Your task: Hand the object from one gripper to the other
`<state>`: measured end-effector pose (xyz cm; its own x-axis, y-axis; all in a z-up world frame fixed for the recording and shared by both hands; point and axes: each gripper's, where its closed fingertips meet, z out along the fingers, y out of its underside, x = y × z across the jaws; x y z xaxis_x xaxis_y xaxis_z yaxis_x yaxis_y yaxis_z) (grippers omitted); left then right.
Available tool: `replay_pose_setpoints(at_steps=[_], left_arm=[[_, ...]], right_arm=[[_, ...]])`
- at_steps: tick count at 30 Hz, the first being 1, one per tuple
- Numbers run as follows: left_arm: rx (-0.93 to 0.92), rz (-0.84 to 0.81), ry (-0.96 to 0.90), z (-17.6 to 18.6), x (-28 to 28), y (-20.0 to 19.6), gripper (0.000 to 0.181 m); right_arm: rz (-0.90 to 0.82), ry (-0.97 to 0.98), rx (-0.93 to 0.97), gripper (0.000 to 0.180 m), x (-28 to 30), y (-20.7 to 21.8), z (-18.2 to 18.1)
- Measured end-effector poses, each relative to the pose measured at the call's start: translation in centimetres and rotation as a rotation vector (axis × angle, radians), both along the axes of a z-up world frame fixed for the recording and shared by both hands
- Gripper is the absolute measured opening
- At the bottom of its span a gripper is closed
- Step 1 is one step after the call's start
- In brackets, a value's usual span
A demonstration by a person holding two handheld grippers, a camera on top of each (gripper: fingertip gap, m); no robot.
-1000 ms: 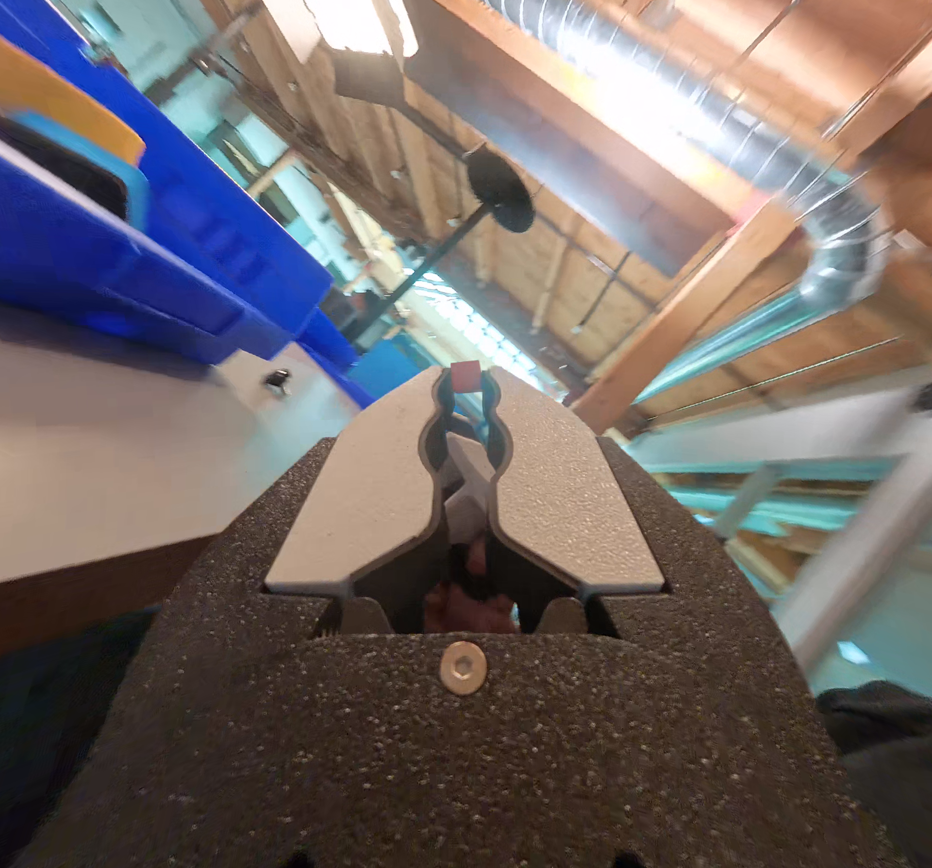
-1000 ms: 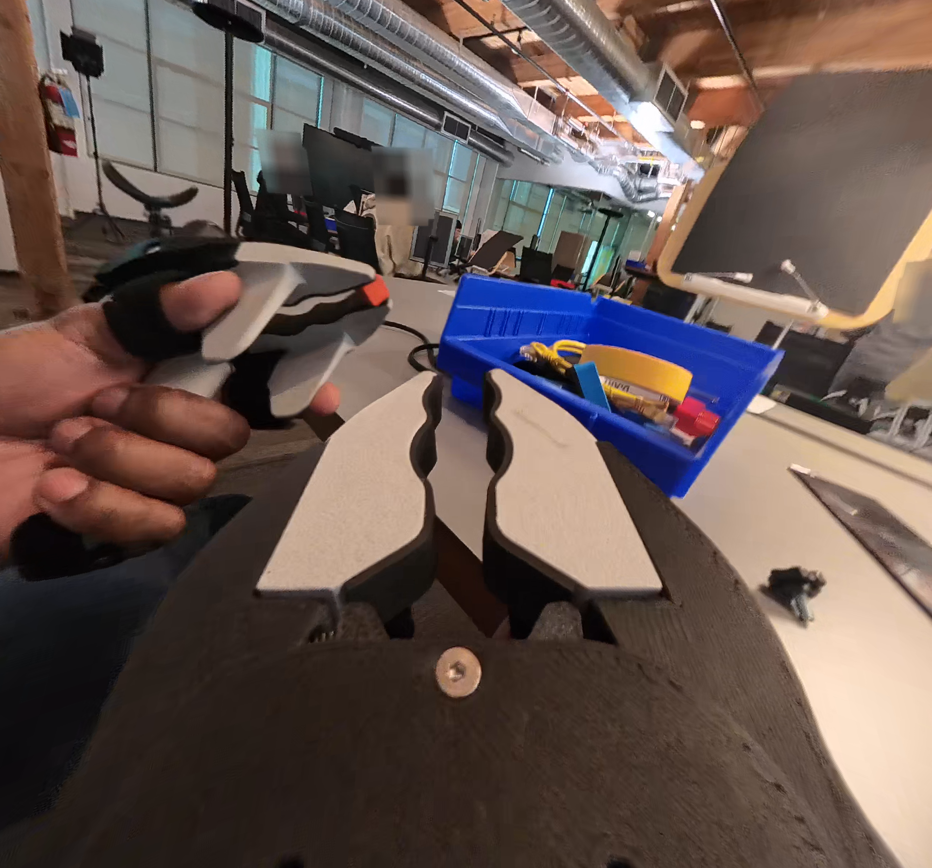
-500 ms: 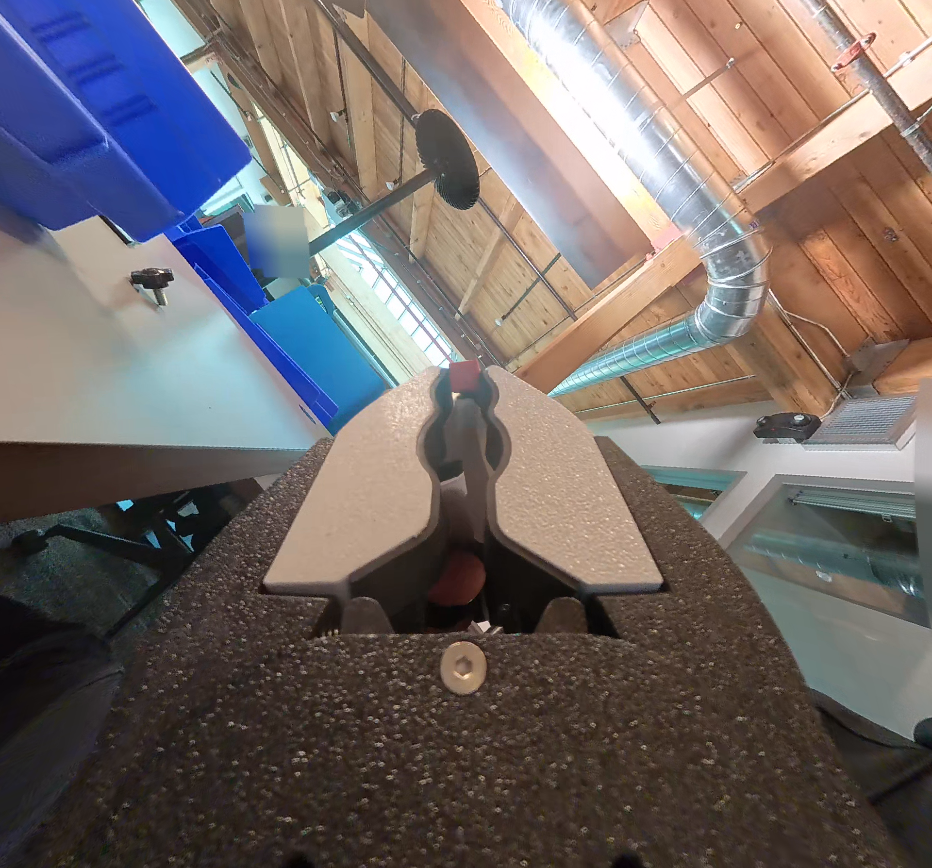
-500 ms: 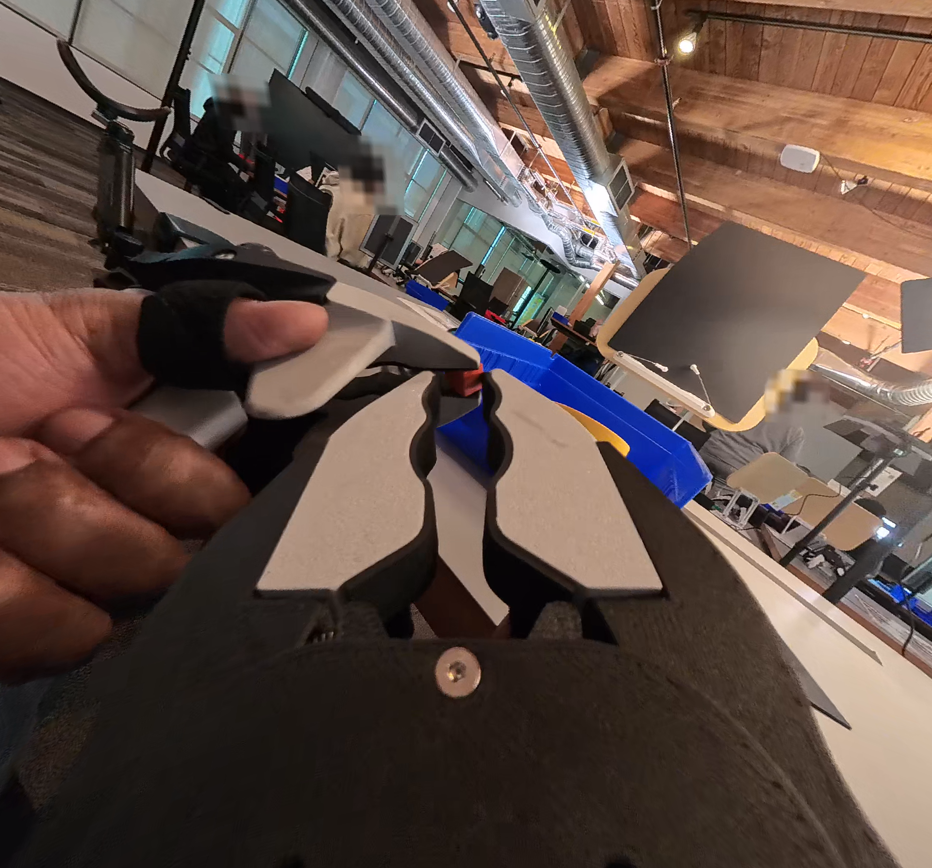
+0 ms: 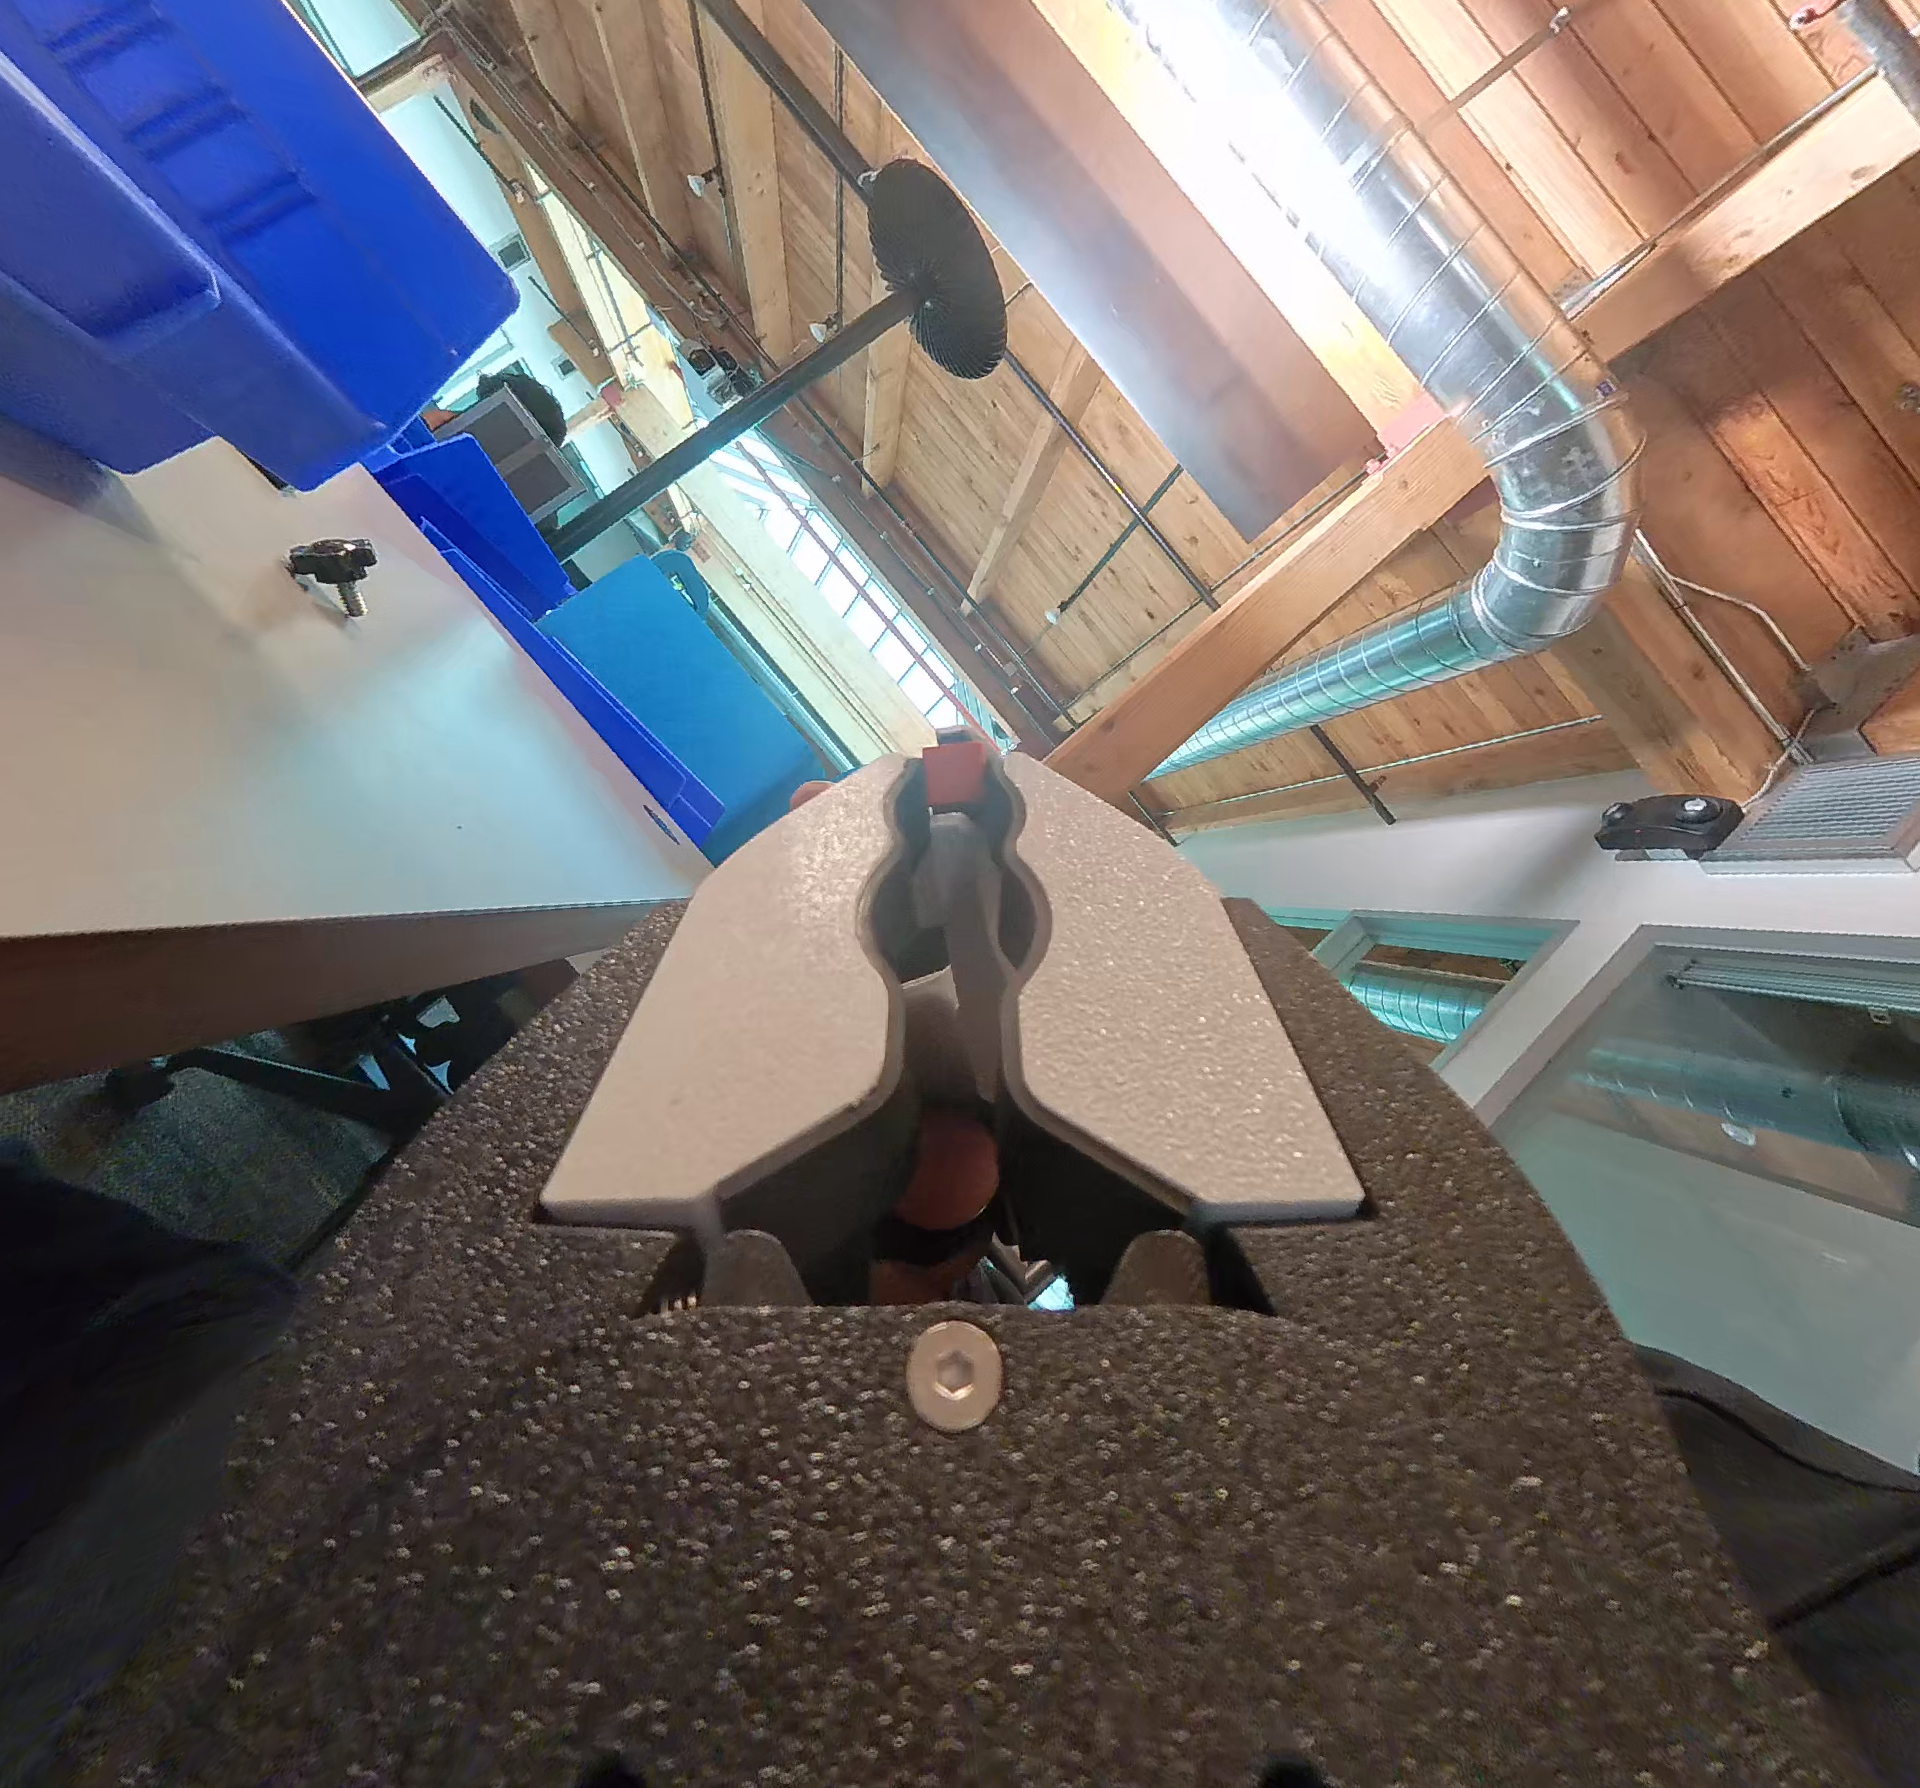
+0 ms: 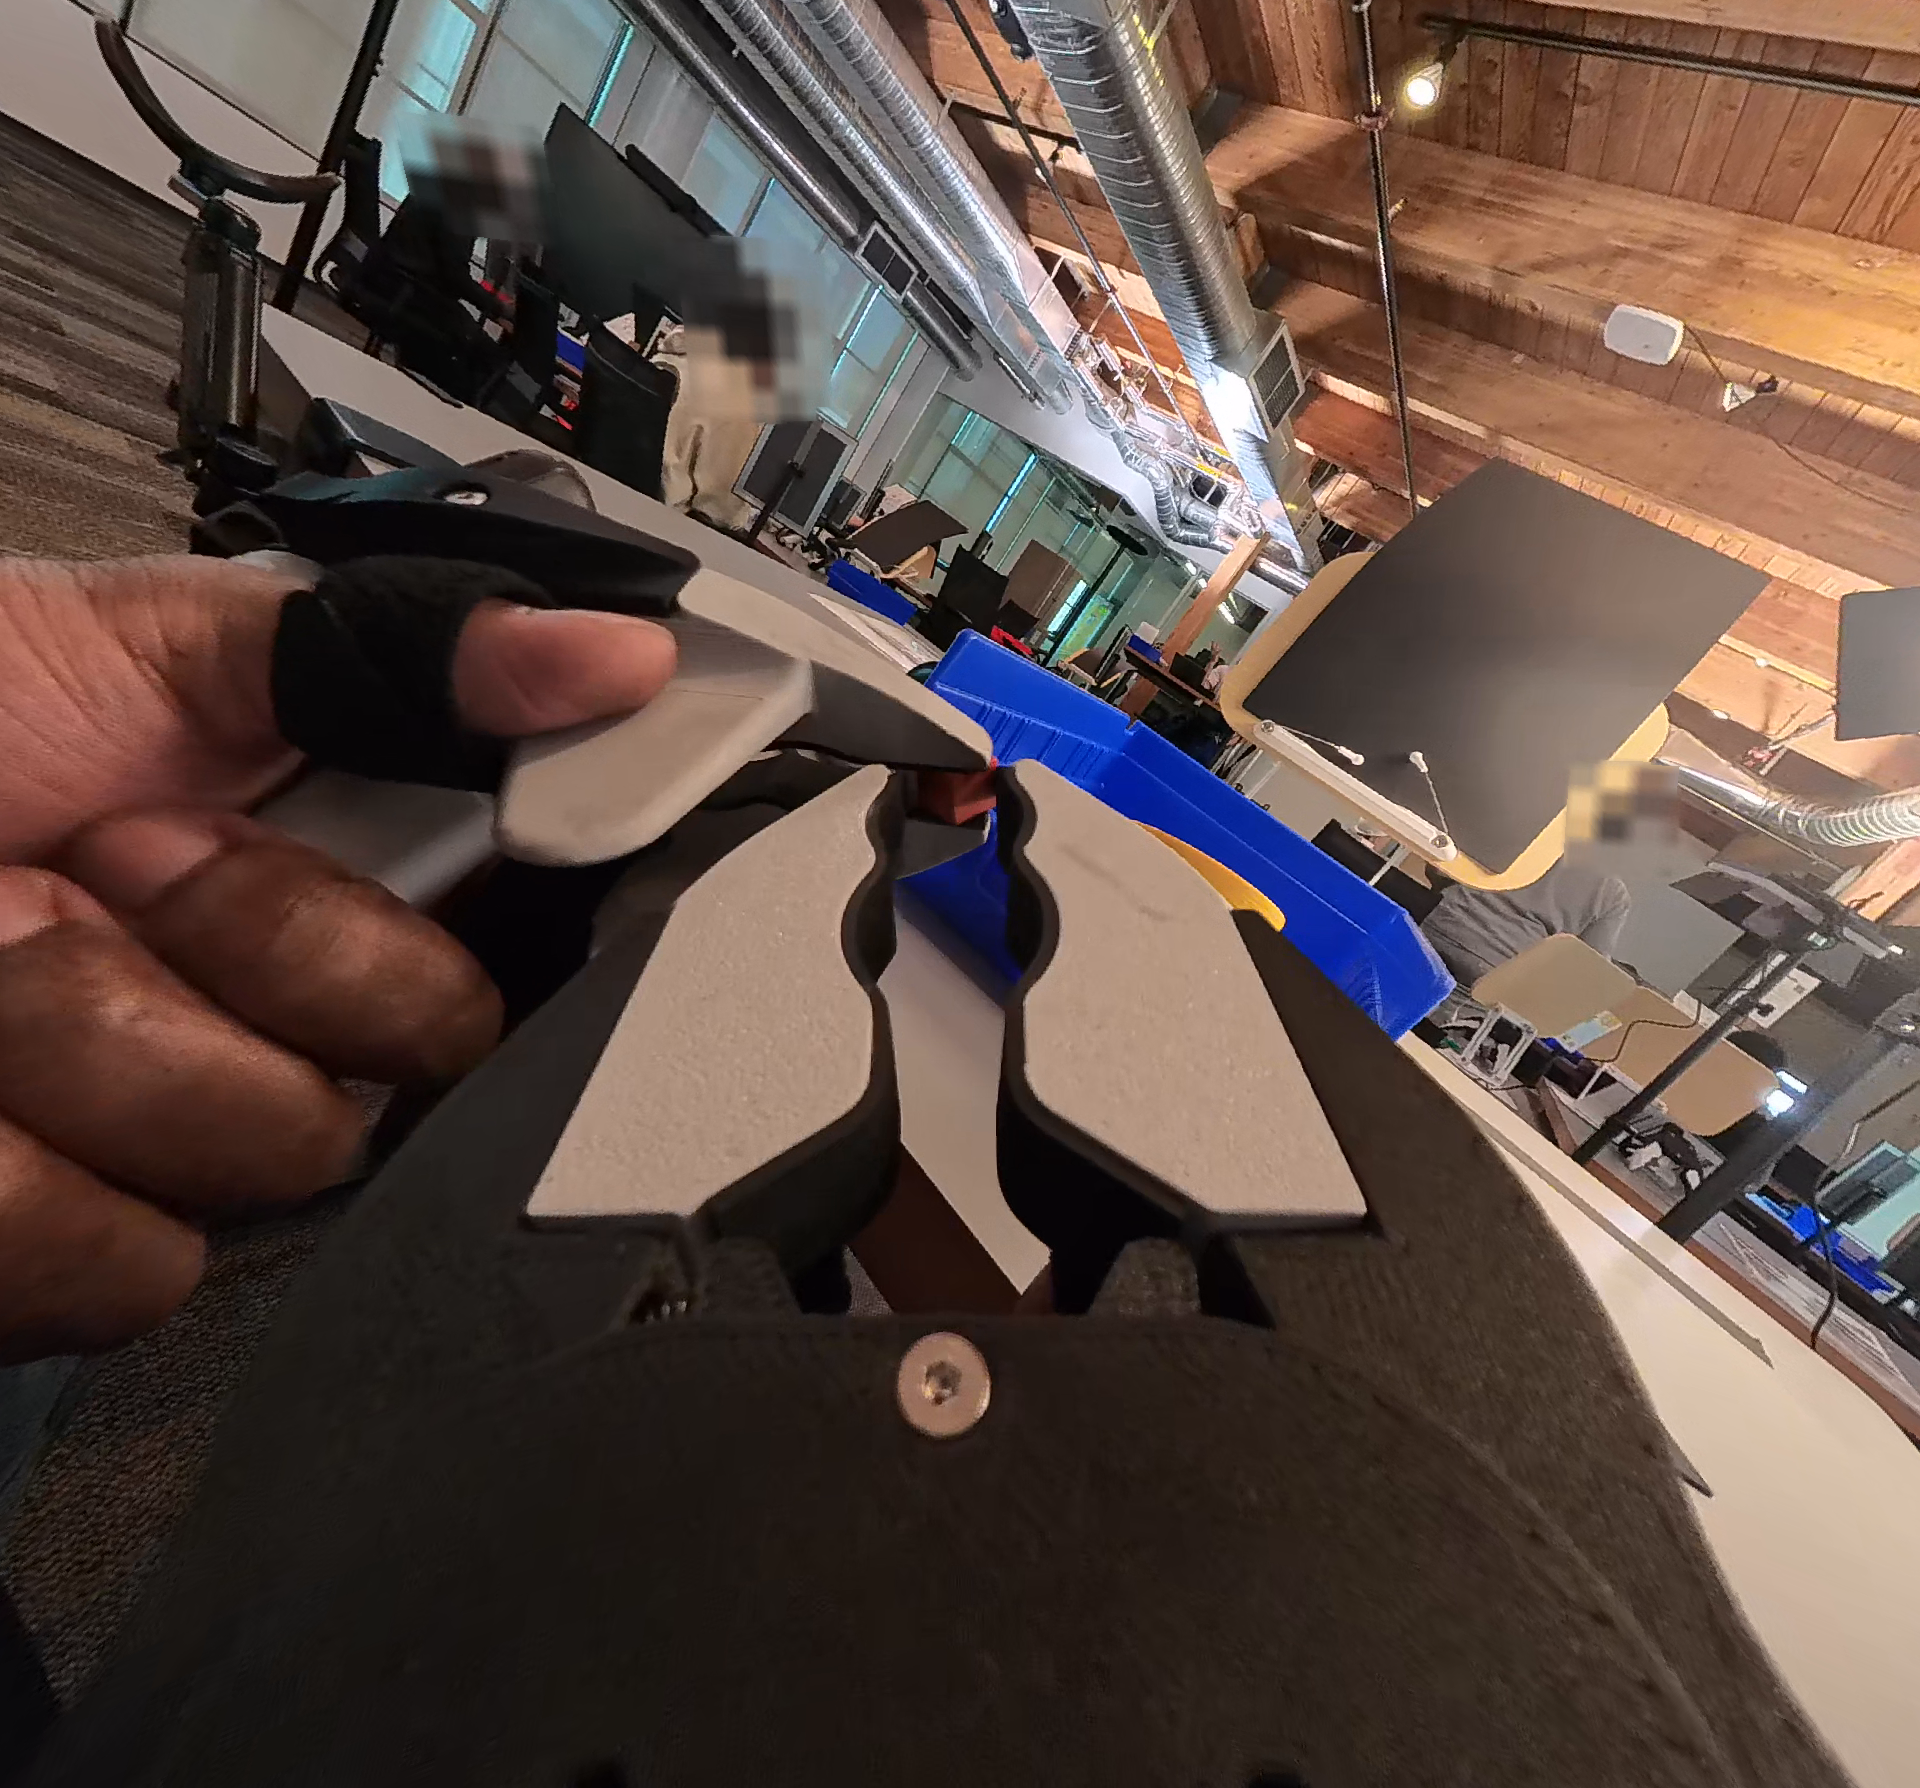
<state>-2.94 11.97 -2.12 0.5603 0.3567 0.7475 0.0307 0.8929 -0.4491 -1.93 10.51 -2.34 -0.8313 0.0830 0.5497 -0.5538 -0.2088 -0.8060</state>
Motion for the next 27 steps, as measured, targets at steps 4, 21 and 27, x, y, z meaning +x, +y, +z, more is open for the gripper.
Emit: replay_pose_setpoints(at_steps=[4, 21, 27], left_arm=[[-0.004, -0.001, -0.006, -0.1, 0.0, 0.0, 0.011], [-0.112, -0.067, -0.049, -0.2, 0.1, 0.2, 0.018], [-0.403, 0.078, -0.019, 1.3, 1.5, -1.4, 0.032]], right_arm=[[-0.009, 0.008, -0.002, 0.015, 0.0, 0.0, -0.1], [0.088, -0.019, 0.029, 0.013, 0.0, 0.3, 0.1], [0.293, -0.275, 0.107, 0.013, 0.1, 0.6, 0.3]])
